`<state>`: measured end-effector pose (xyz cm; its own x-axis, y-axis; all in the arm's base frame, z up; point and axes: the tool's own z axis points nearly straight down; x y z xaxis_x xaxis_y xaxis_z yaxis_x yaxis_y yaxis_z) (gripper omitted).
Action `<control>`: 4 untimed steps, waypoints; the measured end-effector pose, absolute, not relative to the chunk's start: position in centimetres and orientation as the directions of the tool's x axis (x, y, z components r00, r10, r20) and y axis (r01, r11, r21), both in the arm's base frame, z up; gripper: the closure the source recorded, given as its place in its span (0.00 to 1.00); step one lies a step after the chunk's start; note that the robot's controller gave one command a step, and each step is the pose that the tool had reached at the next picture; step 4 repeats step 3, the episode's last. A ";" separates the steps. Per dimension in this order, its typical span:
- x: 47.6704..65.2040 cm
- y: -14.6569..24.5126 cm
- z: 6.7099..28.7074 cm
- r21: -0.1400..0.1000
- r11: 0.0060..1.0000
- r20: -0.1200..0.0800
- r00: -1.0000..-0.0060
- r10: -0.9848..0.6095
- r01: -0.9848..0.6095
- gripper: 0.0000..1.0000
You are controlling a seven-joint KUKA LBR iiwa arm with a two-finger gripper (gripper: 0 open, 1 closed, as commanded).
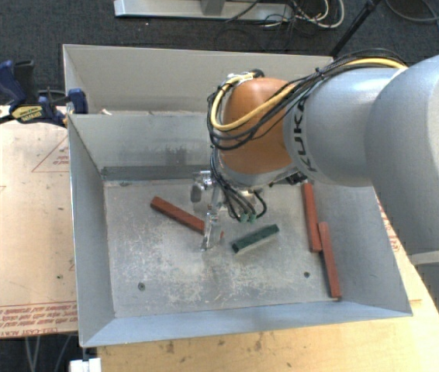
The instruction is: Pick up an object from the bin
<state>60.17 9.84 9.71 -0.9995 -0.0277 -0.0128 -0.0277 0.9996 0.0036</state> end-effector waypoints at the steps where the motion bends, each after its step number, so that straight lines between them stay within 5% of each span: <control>1: 61.2 12.2 7.2 0.004 0.998 -0.003 -0.998 0.056 0.056 1.00; 2: 61.2 12.2 7.2 0.004 0.998 -0.003 -0.998 0.056 0.056 1.00; 3: 58.8 14.9 24.1 0.002 1.000 -0.007 -1.000 0.011 0.011 1.00; 4: 58.8 14.9 24.1 0.002 1.000 -0.007 -1.000 0.011 0.011 1.00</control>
Offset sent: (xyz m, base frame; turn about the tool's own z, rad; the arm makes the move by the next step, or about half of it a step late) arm 0.0000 0.0000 0.0000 0.0000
